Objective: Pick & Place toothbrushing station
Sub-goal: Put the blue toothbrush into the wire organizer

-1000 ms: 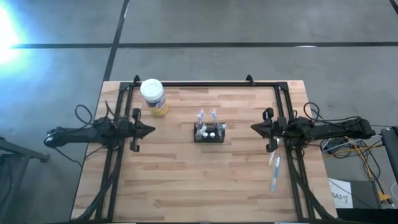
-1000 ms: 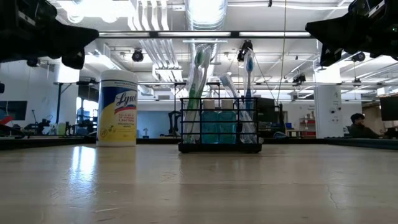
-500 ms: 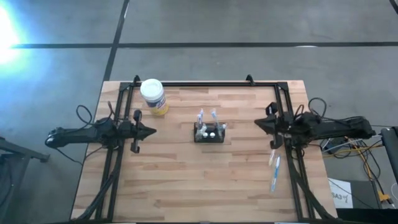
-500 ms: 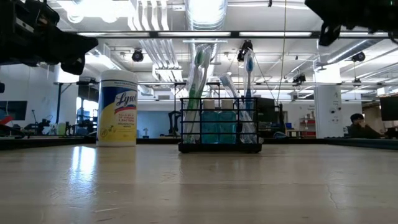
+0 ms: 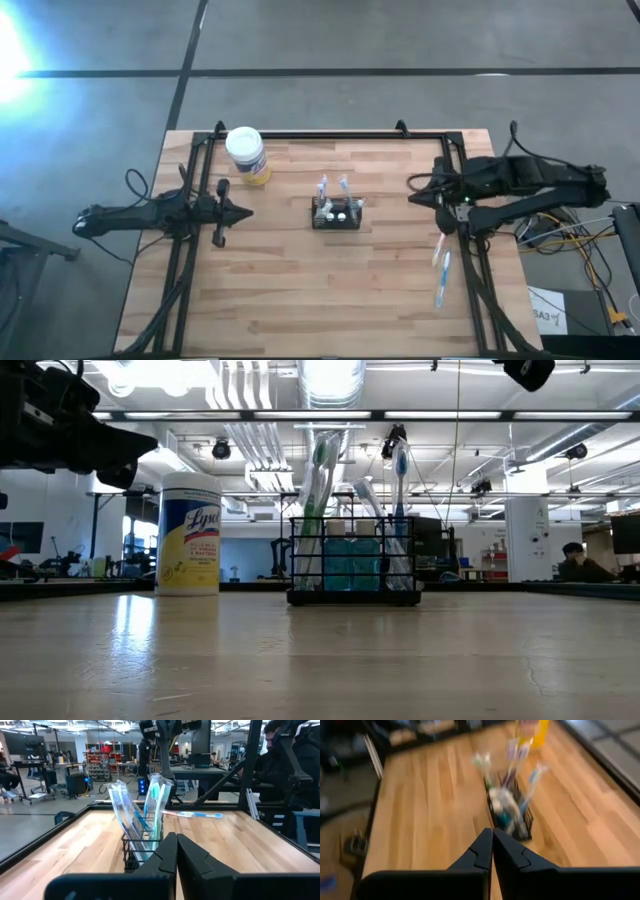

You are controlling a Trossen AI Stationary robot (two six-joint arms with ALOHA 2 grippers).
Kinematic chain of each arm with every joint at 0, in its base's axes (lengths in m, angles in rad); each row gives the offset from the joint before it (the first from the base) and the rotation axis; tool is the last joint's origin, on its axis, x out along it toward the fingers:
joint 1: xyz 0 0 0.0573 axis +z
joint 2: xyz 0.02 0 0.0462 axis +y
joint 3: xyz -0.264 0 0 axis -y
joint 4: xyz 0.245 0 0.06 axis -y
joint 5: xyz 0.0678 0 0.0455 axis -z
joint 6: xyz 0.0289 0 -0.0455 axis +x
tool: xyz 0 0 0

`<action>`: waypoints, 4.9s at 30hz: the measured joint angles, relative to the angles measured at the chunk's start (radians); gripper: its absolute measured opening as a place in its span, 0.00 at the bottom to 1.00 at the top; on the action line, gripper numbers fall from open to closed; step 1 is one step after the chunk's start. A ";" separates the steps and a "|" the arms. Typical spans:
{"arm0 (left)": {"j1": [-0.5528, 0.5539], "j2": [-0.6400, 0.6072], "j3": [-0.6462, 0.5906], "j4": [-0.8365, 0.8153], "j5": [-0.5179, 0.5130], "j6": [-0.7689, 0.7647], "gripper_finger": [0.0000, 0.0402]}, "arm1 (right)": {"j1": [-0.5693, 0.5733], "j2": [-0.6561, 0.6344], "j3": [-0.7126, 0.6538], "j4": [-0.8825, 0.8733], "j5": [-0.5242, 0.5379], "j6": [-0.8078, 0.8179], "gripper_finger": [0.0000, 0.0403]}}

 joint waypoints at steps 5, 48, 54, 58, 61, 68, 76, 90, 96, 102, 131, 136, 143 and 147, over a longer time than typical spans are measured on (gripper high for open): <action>0.000 0.000 0.000 0.000 0.007 -0.008 0.02 | 0.055 0.180 0.207 -0.223 0.006 0.019 0.03; 0.000 0.000 -0.002 -0.009 0.032 -0.007 0.02 | 0.378 0.674 0.010 -0.621 -0.385 0.005 0.17; 0.000 0.000 -0.002 -0.010 0.031 -0.009 0.04 | 0.387 0.671 -0.038 -0.470 -0.464 0.338 0.23; 0.000 0.000 -0.002 -0.010 0.037 -0.013 0.03 | 0.387 0.668 -0.054 -0.389 -0.476 0.623 0.26; 0.000 0.000 -0.002 -0.010 0.040 -0.014 0.02 | 0.403 0.667 -0.063 -0.359 -0.480 0.761 0.26; 0.000 0.001 -0.002 -0.009 0.063 -0.021 0.03 | 0.454 0.667 -0.091 -0.266 -0.479 1.030 0.27; 0.000 0.003 -0.002 -0.016 0.065 0.009 0.03 | 0.533 0.665 -0.155 -0.243 -0.503 1.292 0.34; 0.000 0.003 -0.002 -0.018 0.091 0.089 0.04 | 0.597 0.652 -0.296 -0.006 -0.419 1.573 0.50; 0.000 0.003 -0.002 -0.018 0.101 0.101 0.02 | 0.597 0.652 -0.325 -0.008 -0.418 1.609 0.55; 0.000 0.003 -0.002 -0.018 0.101 0.101 0.03 | 0.597 0.652 -0.384 0.016 -0.418 1.619 0.54; 0.000 0.003 -0.002 -0.004 0.105 0.061 0.03 | 0.601 0.642 -0.329 0.154 -0.457 1.411 0.03; 0.000 0.003 -0.002 -0.002 0.105 0.060 0.04 | 0.600 0.641 -0.240 0.101 -0.459 1.338 0.03; 0.000 0.003 -0.002 0.001 0.105 0.060 0.02 | 0.568 0.678 0.020 -0.311 -0.419 1.070 0.03; 0.000 0.003 -0.002 0.011 0.105 0.059 0.02 | 0.521 0.740 0.214 -0.576 -0.327 0.897 0.03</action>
